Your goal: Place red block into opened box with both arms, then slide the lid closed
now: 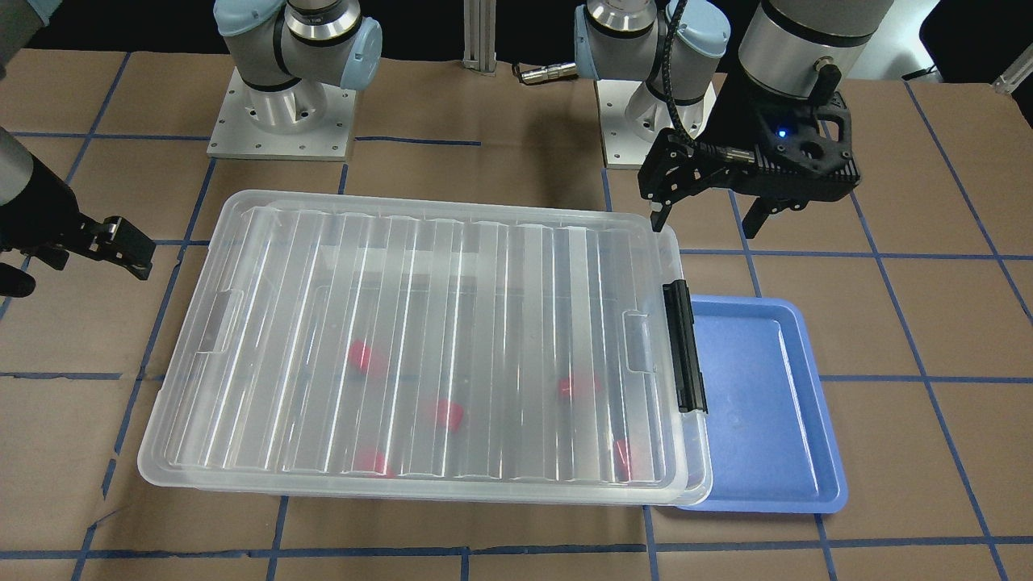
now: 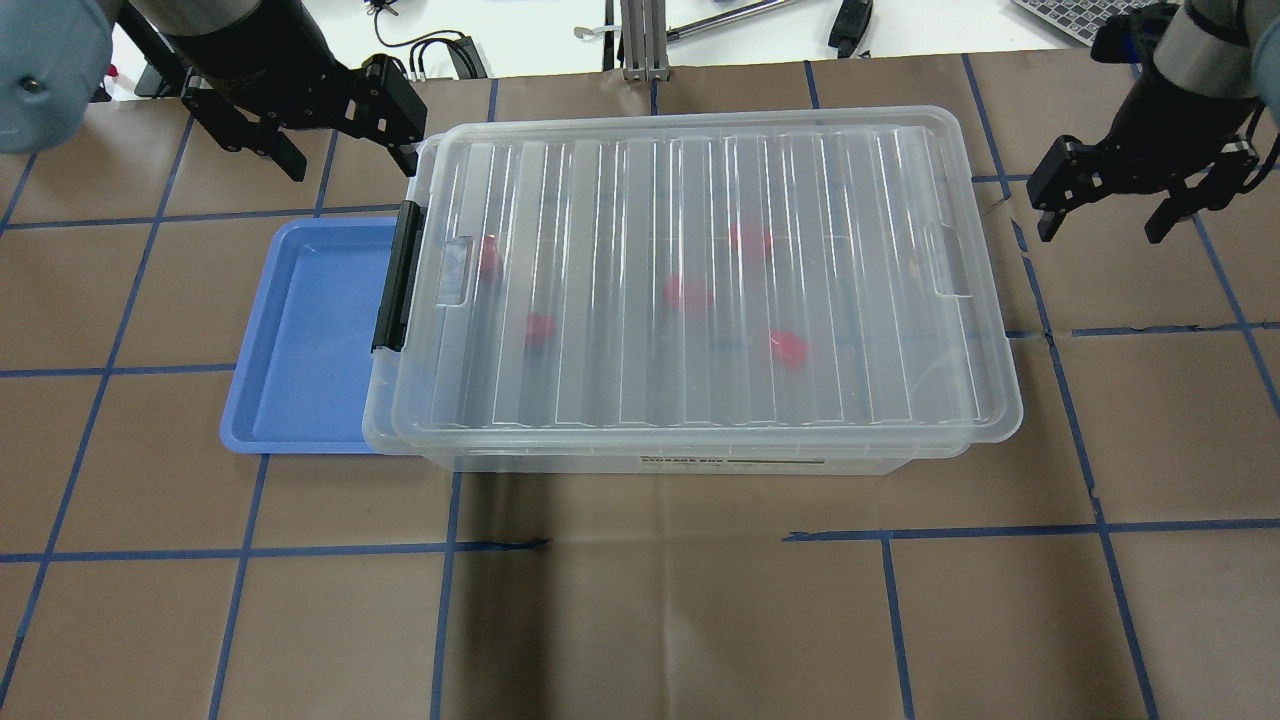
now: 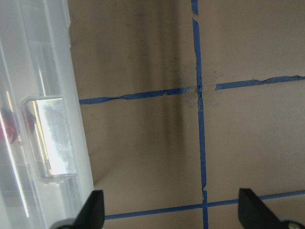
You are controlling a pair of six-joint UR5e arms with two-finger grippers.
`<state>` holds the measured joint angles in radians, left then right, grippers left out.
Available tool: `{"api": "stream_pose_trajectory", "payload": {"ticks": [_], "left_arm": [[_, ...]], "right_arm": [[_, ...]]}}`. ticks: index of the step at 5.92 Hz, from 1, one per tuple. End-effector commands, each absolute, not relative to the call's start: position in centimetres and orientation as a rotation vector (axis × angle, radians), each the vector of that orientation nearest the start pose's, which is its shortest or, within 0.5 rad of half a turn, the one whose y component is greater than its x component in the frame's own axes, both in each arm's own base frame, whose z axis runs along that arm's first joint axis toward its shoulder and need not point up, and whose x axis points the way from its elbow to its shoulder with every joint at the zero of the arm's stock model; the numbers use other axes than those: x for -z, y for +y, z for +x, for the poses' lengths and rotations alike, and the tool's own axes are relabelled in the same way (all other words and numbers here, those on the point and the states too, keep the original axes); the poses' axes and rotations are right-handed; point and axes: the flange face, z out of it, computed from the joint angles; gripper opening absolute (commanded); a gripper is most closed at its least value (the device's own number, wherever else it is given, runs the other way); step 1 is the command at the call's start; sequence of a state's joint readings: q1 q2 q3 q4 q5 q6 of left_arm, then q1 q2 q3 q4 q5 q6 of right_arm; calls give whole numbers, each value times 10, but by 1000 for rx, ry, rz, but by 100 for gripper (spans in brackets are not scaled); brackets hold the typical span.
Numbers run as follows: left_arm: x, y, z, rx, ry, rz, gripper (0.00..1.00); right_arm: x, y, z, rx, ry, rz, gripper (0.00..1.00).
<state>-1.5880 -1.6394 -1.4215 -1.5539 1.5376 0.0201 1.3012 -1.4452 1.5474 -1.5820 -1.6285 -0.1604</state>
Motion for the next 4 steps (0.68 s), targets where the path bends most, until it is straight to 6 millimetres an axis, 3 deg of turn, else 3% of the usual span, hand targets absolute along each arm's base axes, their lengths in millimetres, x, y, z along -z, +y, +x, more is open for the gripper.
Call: {"api": "stream_pose_trajectory", "payload": {"ticks": [1,2,3,4], "left_arm": [[-533,-526,-144,151,3159,55,98],[-535,-523,-142,116,3132,52,98],[-533,-523,-142,98,3119,47,98],[-528,-525,-142,87,3125,47,98]], "right_arm": [[-479,-552,33,-129,3166,187,100],[-494,-547,85,-113,3173,207,100],[-503,-540,124,-91,3179,133,100],[-504,-536,138,-92,3180,94,100]]}}
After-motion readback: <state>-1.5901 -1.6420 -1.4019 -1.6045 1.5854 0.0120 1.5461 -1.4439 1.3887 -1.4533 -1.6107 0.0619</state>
